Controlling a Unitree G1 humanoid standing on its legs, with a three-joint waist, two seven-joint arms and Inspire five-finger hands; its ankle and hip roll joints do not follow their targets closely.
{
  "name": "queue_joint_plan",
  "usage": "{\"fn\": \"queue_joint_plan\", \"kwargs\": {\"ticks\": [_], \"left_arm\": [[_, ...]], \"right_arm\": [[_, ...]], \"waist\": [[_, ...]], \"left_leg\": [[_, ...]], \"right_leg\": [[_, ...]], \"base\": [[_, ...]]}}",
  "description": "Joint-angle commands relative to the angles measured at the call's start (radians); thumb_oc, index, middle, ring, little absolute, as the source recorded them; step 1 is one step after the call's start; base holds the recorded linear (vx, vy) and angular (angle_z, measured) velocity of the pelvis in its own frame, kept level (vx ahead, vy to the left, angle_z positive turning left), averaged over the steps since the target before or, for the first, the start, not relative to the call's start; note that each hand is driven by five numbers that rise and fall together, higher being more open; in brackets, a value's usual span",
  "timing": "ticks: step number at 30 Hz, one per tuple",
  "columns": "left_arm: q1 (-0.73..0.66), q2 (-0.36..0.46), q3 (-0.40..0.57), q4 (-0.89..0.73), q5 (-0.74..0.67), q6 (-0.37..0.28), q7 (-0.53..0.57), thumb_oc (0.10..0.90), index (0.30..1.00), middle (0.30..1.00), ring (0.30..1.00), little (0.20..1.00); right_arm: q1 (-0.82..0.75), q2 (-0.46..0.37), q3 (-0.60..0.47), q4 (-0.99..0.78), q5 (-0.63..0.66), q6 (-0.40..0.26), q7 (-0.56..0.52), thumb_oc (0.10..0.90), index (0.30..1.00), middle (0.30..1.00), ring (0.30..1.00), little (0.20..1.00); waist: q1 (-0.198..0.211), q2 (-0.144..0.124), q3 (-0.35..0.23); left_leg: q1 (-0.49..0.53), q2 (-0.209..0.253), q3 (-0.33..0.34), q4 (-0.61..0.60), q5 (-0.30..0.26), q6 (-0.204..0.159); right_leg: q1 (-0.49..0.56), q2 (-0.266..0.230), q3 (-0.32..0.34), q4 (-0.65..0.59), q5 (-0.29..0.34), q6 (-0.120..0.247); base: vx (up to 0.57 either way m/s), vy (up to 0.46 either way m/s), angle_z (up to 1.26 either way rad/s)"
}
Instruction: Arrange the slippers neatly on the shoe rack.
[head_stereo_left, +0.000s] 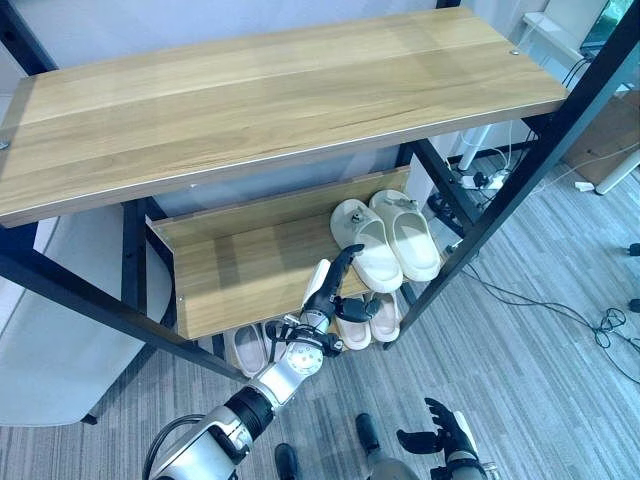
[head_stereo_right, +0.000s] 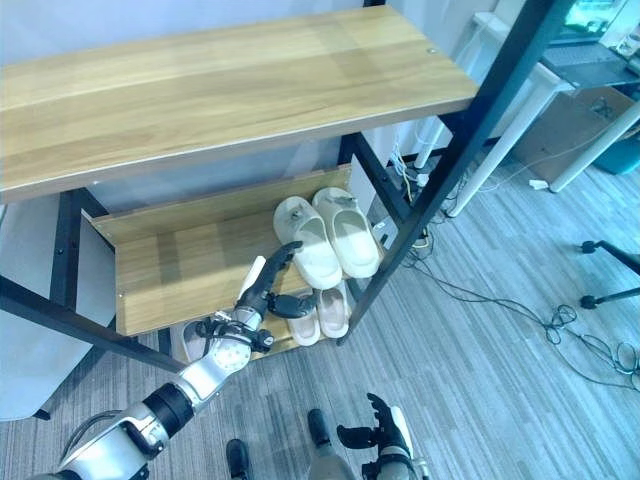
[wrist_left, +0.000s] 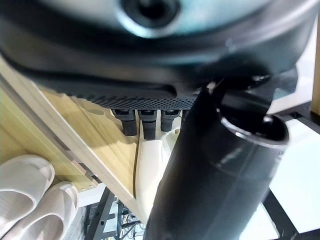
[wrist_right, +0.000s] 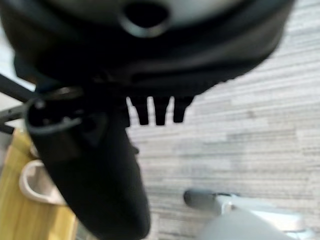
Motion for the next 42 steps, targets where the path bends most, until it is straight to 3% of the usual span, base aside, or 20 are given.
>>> {"fn": "queue_joint_plan", "kwargs": {"ticks": [1, 10, 14, 18, 30, 42], "left_arm": [[-0.119, -0.049, 0.028, 0.004, 0.072, -0.064, -0.004, 0.800, 0.900, 0.900, 0.900, 0.900], [-0.066, 0.066, 0.079, -0.121, 0.174, -0.069, 0.012, 0.800, 0.900, 0.900, 0.900, 0.900], [-0.020, 0.170, 0.109, -0.304, 0.253, -0.105, 0.000, 0.800, 0.900, 0.900, 0.900, 0.900], [0.068, 0.229, 0.141, -0.417, 0.239, -0.132, -0.028, 0.800, 0.900, 0.900, 0.900, 0.900], [0.444, 0.319, 0.263, -0.585, -0.042, -0.172, -0.205, 0.800, 0.900, 0.900, 0.900, 0.900], [0.614, 0.386, 0.396, -0.584, -0.187, -0.161, -0.277, 0.800, 0.900, 0.900, 0.900, 0.900]], "right_arm": [[-0.042, -0.020, -0.028, 0.015, 0.020, -0.041, -0.024, 0.800, 0.900, 0.900, 0.900, 0.900], [-0.058, 0.006, -0.044, 0.047, 0.029, -0.035, -0.010, 0.800, 0.900, 0.900, 0.900, 0.900], [-0.044, 0.026, -0.059, 0.065, 0.029, -0.039, 0.005, 0.800, 0.900, 0.900, 0.900, 0.900], [-0.030, 0.041, -0.054, 0.070, 0.003, -0.034, 0.013, 0.800, 0.900, 0.900, 0.900, 0.900], [0.010, 0.060, -0.061, 0.106, -0.070, 0.002, 0.012, 0.800, 0.900, 0.900, 0.900, 0.900], [0.019, 0.075, -0.065, 0.166, -0.105, 0.027, 0.021, 0.800, 0.900, 0.900, 0.900, 0.900]], "waist": [[0.020, 0.022, 0.005], [0.045, 0.010, -0.029], [0.061, 0.000, -0.050], [0.074, -0.009, -0.069], [0.130, -0.020, -0.109], [0.179, -0.024, -0.115]], "left_leg": [[0.038, -0.011, -0.054, 0.004, -0.091, -0.015], [0.066, -0.013, -0.067, 0.004, -0.097, -0.017], [0.081, -0.012, -0.071, 0.004, -0.100, -0.018], [0.098, -0.013, -0.071, 0.004, -0.101, -0.018], [0.126, -0.014, -0.091, 0.004, -0.096, -0.016], [0.139, -0.019, -0.127, 0.004, -0.085, -0.014]], "right_leg": [[0.068, 0.047, -0.074, 0.010, -0.134, 0.006], [0.103, 0.044, -0.096, 0.007, -0.139, 0.008], [0.121, 0.044, -0.107, 0.008, -0.139, 0.011], [0.143, 0.046, -0.117, 0.009, -0.139, 0.012], [0.181, 0.048, -0.144, 0.007, -0.137, 0.011], [0.212, 0.046, -0.181, 0.010, -0.140, 0.007]], "base": [[0.00, 0.000, 0.00], [0.01, -0.001, 0.02], [-0.01, 0.001, 0.05], [-0.02, 0.004, 0.13], [-0.04, 0.002, 0.06], [-0.03, 0.005, 0.13]]}}
